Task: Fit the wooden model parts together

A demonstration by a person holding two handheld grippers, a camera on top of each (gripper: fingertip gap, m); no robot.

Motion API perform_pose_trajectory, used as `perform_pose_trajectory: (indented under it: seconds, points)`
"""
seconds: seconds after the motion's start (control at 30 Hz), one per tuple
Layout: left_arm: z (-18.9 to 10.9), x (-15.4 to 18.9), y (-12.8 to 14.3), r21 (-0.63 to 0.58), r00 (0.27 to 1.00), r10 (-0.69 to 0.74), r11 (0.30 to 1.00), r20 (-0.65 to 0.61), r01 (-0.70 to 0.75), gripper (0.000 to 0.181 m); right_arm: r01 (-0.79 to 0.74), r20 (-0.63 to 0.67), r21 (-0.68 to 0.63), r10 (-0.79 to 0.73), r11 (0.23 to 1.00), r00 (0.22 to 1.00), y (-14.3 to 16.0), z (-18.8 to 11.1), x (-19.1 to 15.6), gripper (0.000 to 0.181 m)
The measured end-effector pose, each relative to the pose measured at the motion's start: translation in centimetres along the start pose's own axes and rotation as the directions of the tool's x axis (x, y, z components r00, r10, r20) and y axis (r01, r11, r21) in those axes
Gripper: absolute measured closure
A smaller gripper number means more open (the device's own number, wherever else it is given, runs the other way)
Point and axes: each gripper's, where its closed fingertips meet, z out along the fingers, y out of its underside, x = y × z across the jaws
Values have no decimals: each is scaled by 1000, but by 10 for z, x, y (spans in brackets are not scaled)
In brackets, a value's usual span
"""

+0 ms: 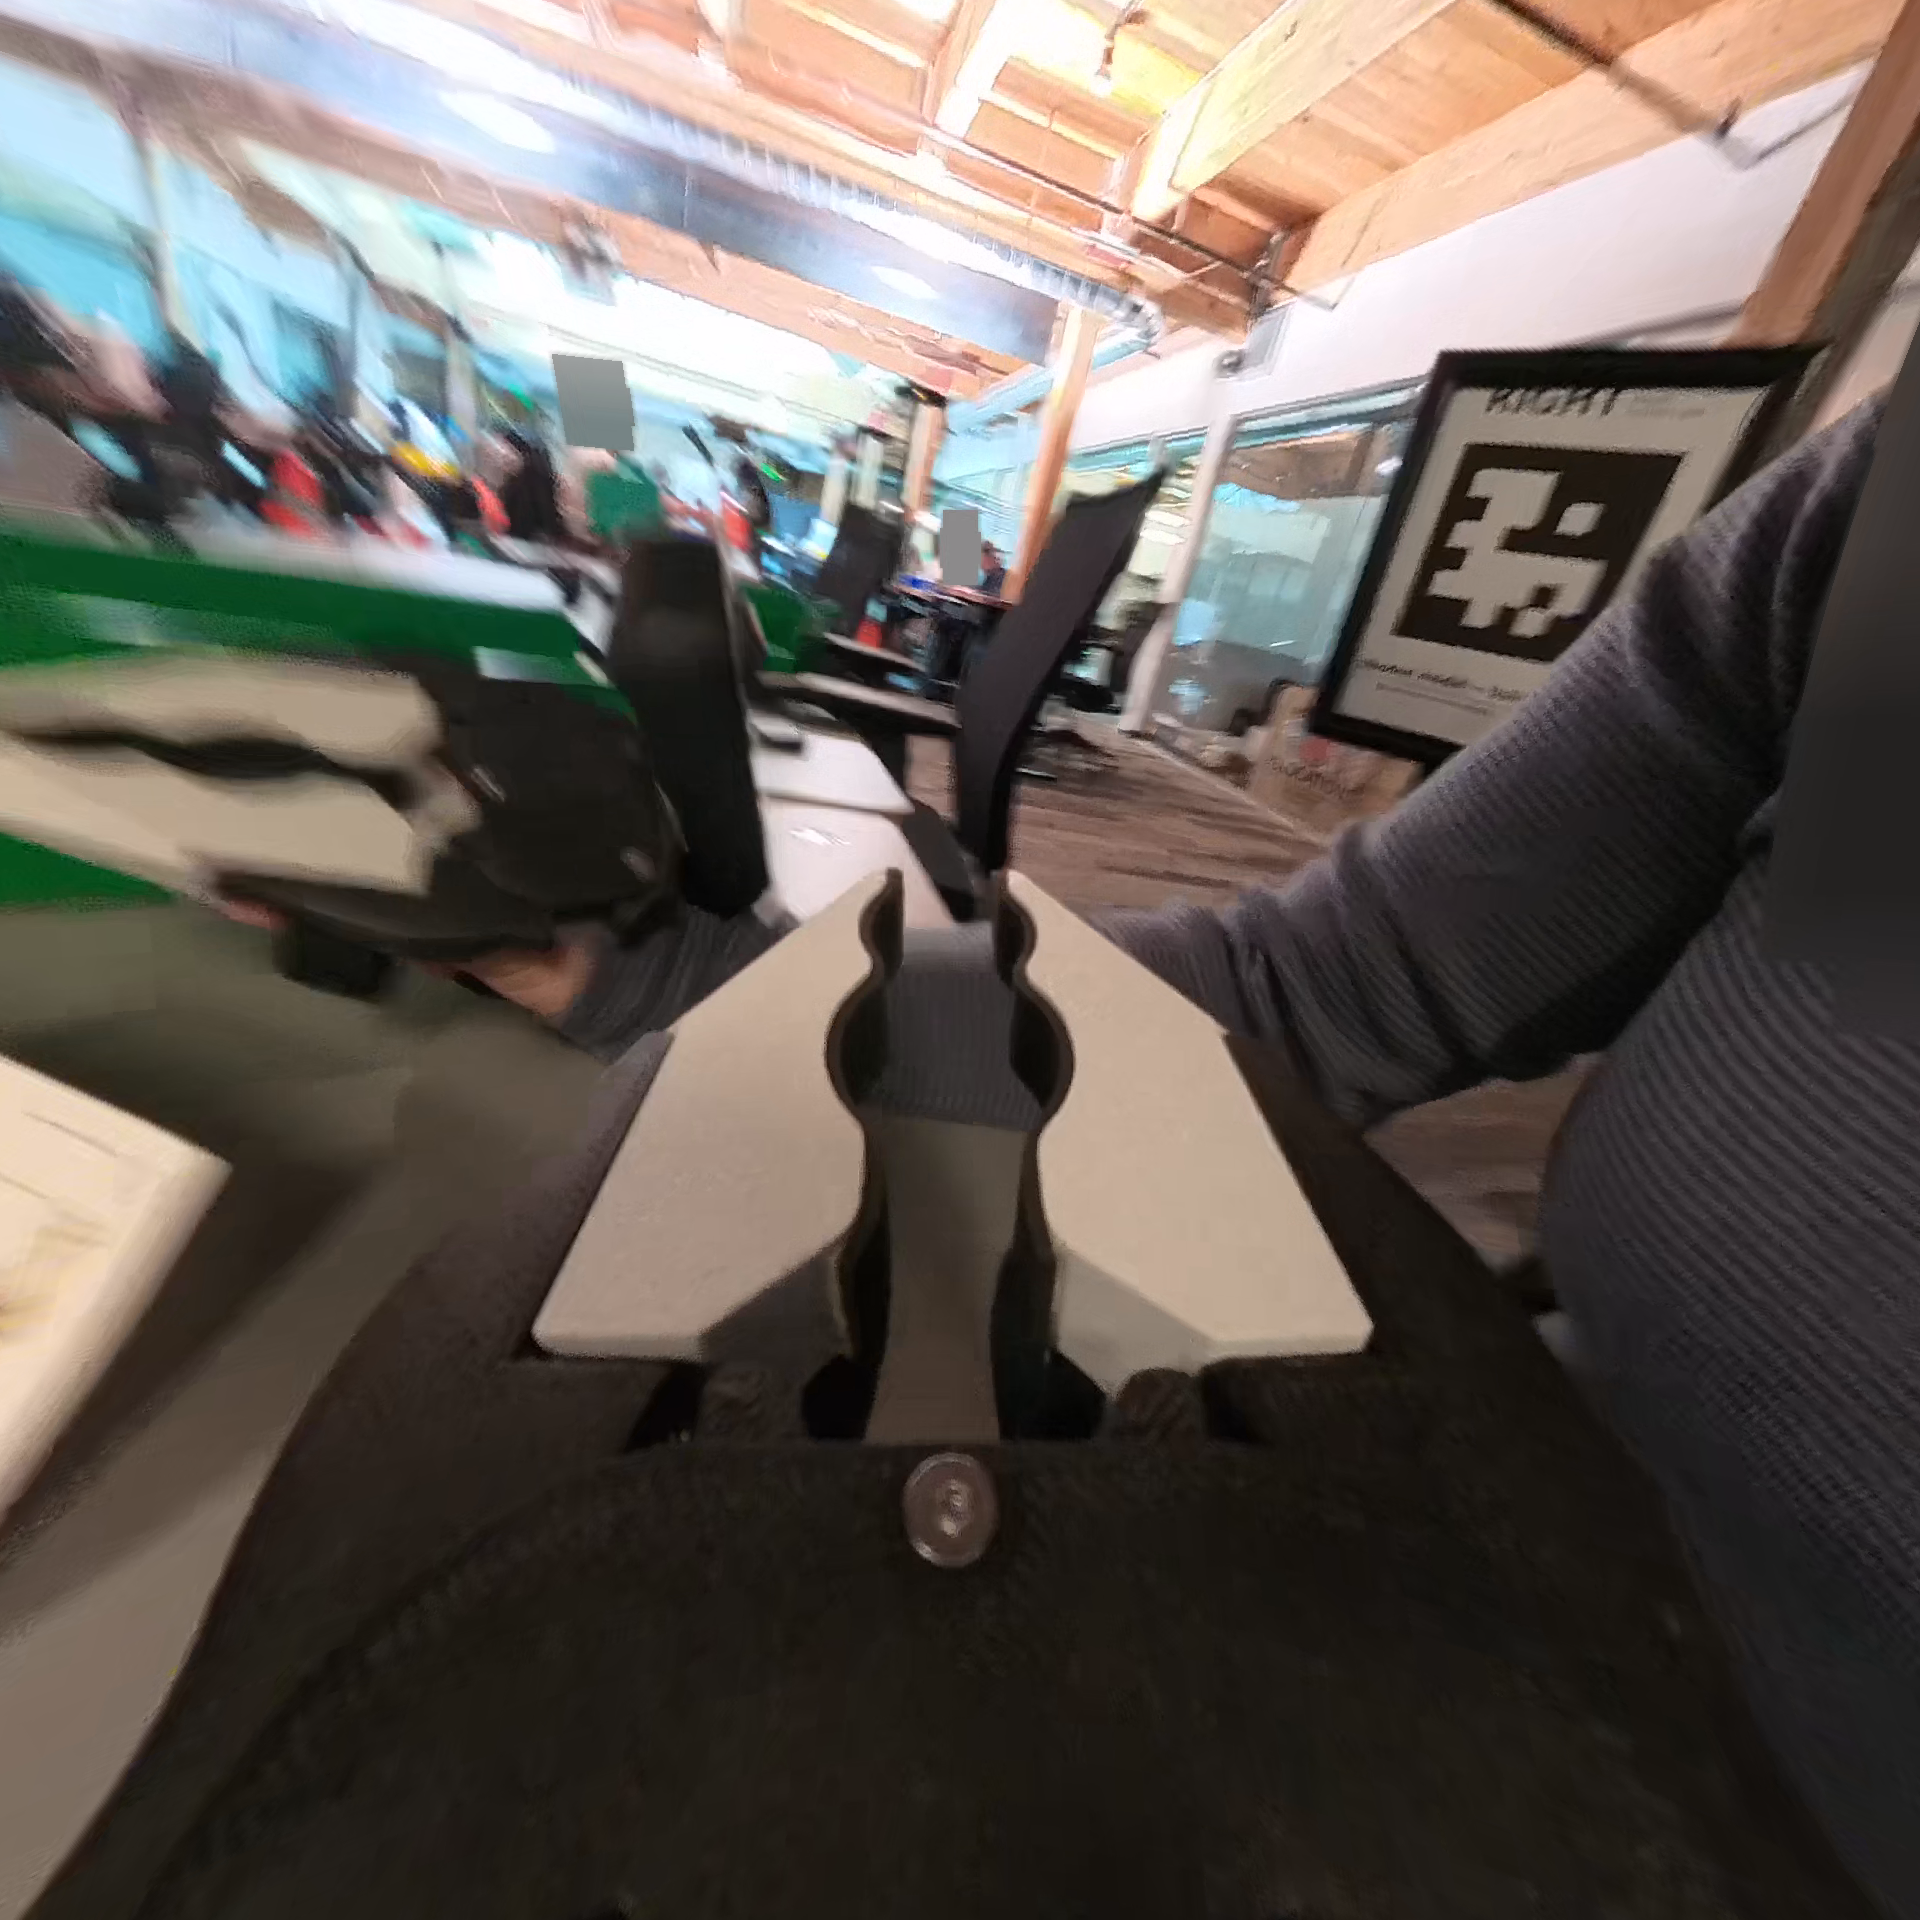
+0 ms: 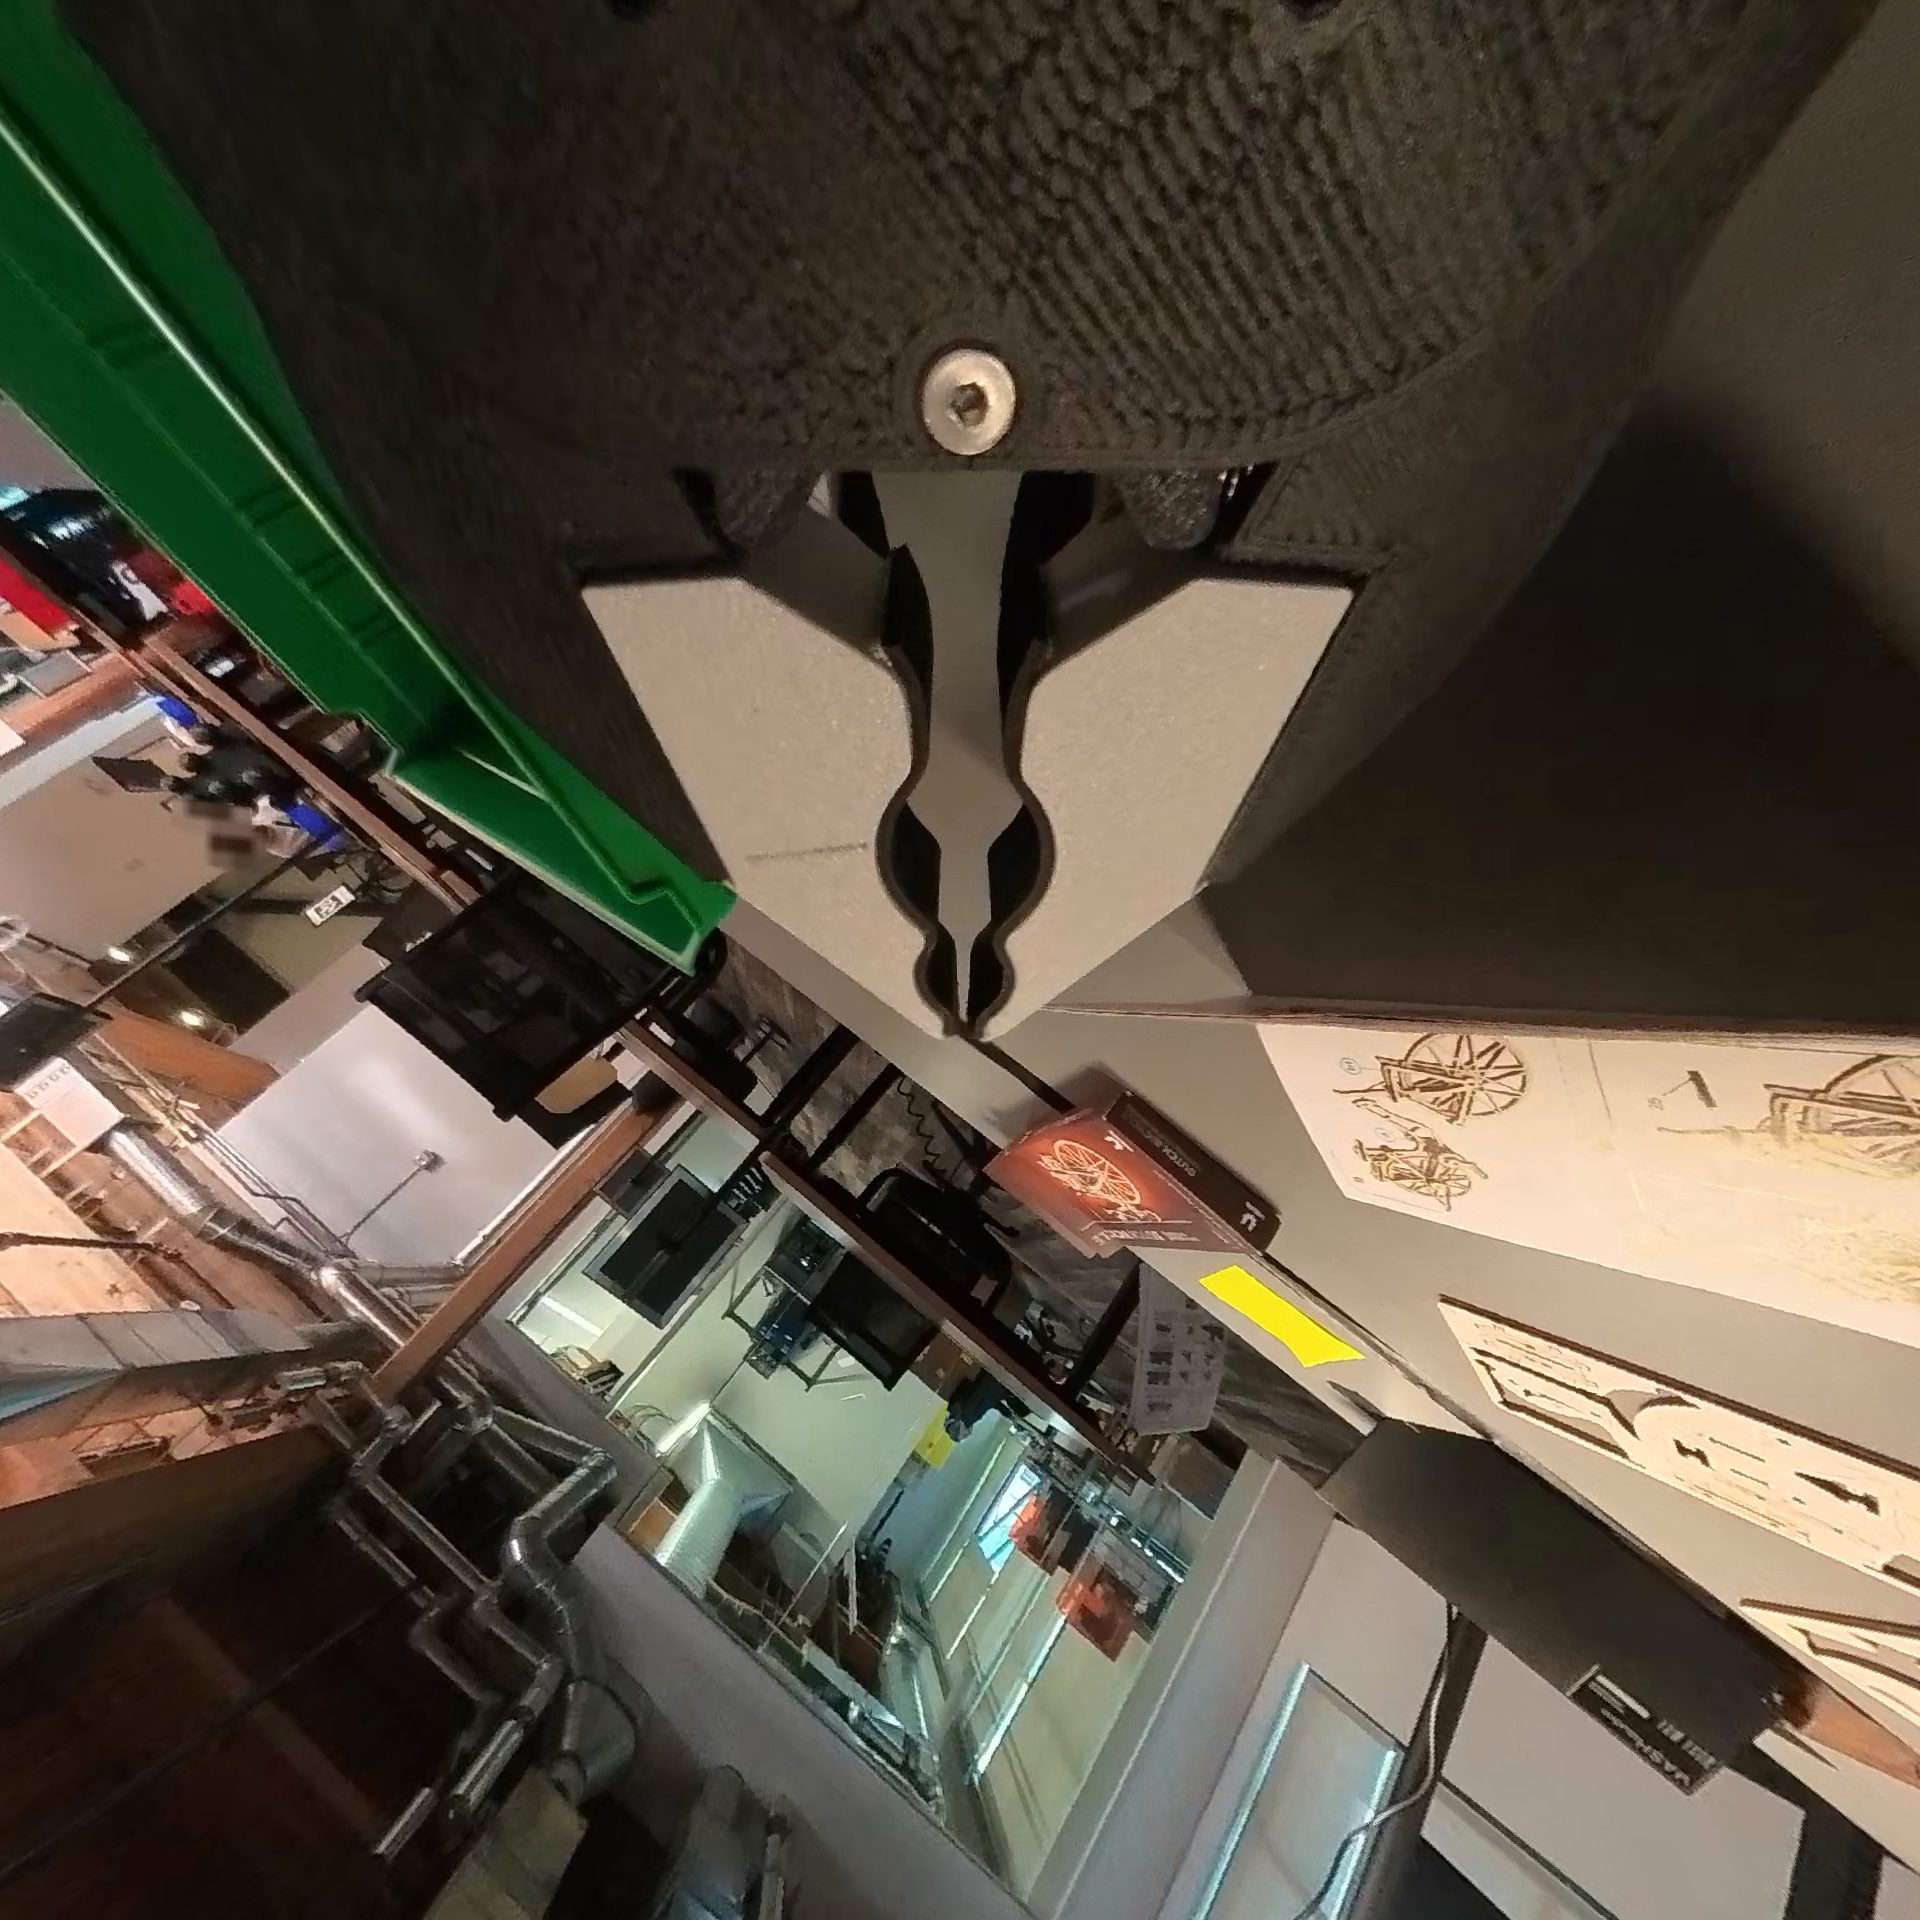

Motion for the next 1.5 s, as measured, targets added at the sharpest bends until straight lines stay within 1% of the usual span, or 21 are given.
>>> perform_pose_trajectory:
  seconds: [0.07,0.1,0.13,0.2,0.23,0.27,0.3,0.33,0.37,0.4,0.43,0.47,0.5,0.6,0.7,0.8,0.93,1.07,1.27,1.37,1.5]
  points:
    - [-18,-6,-36,40,986,141,989,90,-145,165,-8,-10,2,8,1000,1000,0,0,2,181]
    - [-34,-13,-60,53,960,232,969,159,-243,166,-9,-9,1,9,1000,1000,0,0,2,181]
    - [-57,-28,-85,41,911,313,941,269,-335,168,-10,-8,0,10,1000,1000,0,0,2,181]
    - [-122,-72,-137,-29,749,375,902,547,-430,169,-10,-15,-1,10,1000,1000,0,1,3,181]
    - [-163,-96,-157,-69,663,350,909,662,-411,168,-11,-20,-2,11,1000,1000,0,1,4,181]
    - [-205,-120,-168,-97,585,302,930,753,-355,167,-13,-27,-3,13,1000,1000,0,1,5,181]
    - [-248,-143,-172,-113,514,244,956,823,-272,166,-17,-36,-4,17,1000,999,1,1,6,181]
    - [-288,-167,-166,-140,443,200,976,874,-164,165,-21,-44,-6,21,1000,999,1,2,8,181]
    - [-325,-191,-151,-169,371,163,985,914,-16,164,-28,-51,-5,28,1000,998,1,2,9,181]
    - [-359,-212,-128,-182,307,126,970,943,160,162,-35,-55,-5,34,999,998,1,2,10,181]
    - [-384,-228,-103,-171,262,84,930,961,327,158,-38,-58,-7,37,999,998,2,3,11,181]
    - [-401,-239,-81,-145,239,36,878,970,457,156,-38,-60,-10,37,999,998,2,3,11,181]
    - [-413,-249,-67,-116,214,0,841,977,528,155,-36,-60,-12,35,999,998,3,3,11,181]
    - [-438,-271,-39,-92,135,5,759,991,645,151,-31,-59,-12,30,999,998,3,3,10,181]
    - [-454,-278,-21,-75,59,45,665,997,743,148,-36,-54,-13,35,999,998,3,3,10,181]
    - [-459,-279,-10,-67,35,64,608,997,791,146,-44,-50,-11,44,999,998,4,3,10,181]
    - [-463,-279,3,-44,7,71,544,997,838,133,-52,-47,-5,52,999,998,3,3,10,181]
    - [-465,-279,5,-59,3,110,515,994,855,134,-54,-44,-3,54,999,998,3,3,10,181]
    - [-465,-272,7,-87,19,152,454,988,887,145,-53,-39,-3,52,999,998,2,3,9,181]
    - [-460,-270,8,-114,45,164,444,985,889,155,-50,-45,1,50,999,998,2,2,10,181]
    - [-458,-269,8,-154,60,220,446,974,882,158,-55,-50,2,55,998,997,2,2,12,181]
